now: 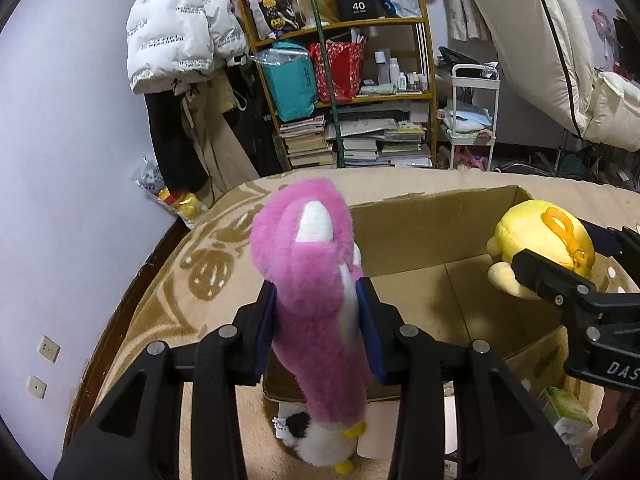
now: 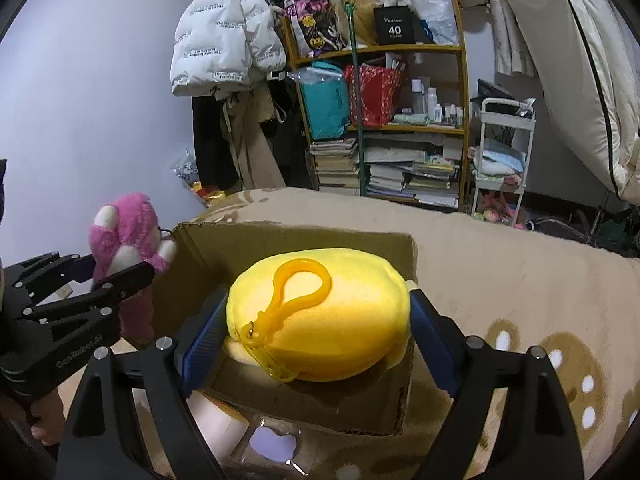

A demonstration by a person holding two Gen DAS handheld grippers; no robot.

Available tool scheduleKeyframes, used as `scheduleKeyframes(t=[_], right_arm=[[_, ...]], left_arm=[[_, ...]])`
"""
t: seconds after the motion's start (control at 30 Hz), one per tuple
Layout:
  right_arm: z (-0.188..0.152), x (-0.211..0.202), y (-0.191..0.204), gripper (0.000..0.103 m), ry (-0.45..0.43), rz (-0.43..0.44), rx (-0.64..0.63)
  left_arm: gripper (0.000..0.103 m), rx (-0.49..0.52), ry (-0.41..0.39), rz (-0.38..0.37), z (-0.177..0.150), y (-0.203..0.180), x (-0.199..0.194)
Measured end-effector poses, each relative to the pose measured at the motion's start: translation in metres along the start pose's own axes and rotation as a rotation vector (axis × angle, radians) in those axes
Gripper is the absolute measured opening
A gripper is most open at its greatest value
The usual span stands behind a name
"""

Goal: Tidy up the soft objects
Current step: 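Lift the pink bear with the left tool while the right tool carries the yellow pouch over the box, then open the left tool over the box while the right tool releases the yellow pouch inside, then move the left tool to the white-and-black fluffy toy while the right tool reaches the green tissue pack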

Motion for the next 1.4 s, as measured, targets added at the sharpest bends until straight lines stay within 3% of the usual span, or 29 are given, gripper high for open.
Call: scheduleKeyframes(t=[0.07,0.13,0.3,0.37,0.6,0.87,1.03,1.4], right_arm=[[0.000,-0.001,0.001,0.092,0.003,-0.001,-0.004],[-0.001,-0.001,0.001,0.094,0.008,-0.001,-0.010],[-0.004,0.000,0.001,0.095,0.026,0.009,-0.011],[-0.003,-0.001,0.001,0.103,0.023,0.007,-0.011],[-0.004,-0.016,0.002,0.103,0.006,-0.004,-0.011],[-0.012,-0.049,-0.003,0.103,0.012,-0.036,-0.002],[-0.017,-0.067,-0.010,0.103,0.021,-0.043,0.050],[-0.050,-0.082,-0.010,0.103,0.138,-0.067,0.111]], left_arm=[[0.043,-0.006,0.004,0.003,0.000,0.002,0.000],[0.057,-0.013,-0.002,0.019,0.000,0.005,-0.001],[0.066,-0.035,0.023,0.025,-0.004,0.012,-0.003],[0.071,-0.047,0.029,0.028,-0.006,0.016,-0.005],[0.088,-0.084,0.034,0.037,-0.012,0.032,-0.020],[0.098,-0.113,0.055,0.038,-0.026,0.045,-0.042],[0.099,-0.132,0.062,0.034,-0.032,0.052,-0.056],[0.099,-0.124,0.117,0.032,-0.057,0.050,-0.077]])
Point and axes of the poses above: each gripper's, at about its wrist camera, not at the fingertips, and x roughly the way its jaws point, y to its left, z to its top, the point moved 7 cm from there along x, roughly the way its jaws point
